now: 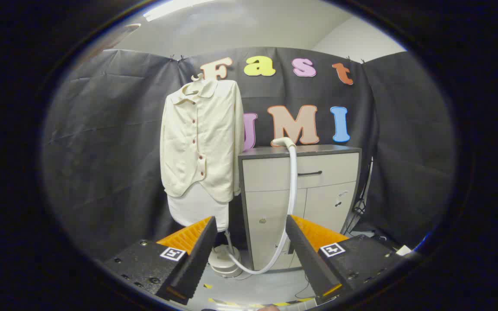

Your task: Iron the clothes twice with a garment steamer, once on the left side and once on the right side.

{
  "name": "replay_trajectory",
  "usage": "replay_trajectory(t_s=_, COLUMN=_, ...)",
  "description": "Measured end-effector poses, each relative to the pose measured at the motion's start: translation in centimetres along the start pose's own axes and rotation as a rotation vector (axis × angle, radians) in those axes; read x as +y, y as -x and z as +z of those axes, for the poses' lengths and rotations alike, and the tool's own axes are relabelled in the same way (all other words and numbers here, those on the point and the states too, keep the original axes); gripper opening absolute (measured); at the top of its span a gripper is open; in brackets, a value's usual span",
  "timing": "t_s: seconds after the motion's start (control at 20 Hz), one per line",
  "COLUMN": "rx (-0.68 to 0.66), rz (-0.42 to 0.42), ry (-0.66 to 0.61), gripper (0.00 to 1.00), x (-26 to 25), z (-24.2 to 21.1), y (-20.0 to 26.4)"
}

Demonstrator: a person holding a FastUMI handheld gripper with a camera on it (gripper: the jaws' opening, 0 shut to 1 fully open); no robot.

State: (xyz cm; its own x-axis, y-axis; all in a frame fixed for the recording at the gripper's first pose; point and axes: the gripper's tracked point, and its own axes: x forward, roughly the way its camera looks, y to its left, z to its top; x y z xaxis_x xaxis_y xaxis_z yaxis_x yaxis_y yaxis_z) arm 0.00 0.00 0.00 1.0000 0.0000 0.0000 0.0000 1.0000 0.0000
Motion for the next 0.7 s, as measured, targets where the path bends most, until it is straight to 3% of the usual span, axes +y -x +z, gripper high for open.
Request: replay_trajectory(t_s=0.7, rx=0.016, rz=-0.012, ry=0.001, gripper=0.97, x=0.2, z=-0.6, y=-1.0)
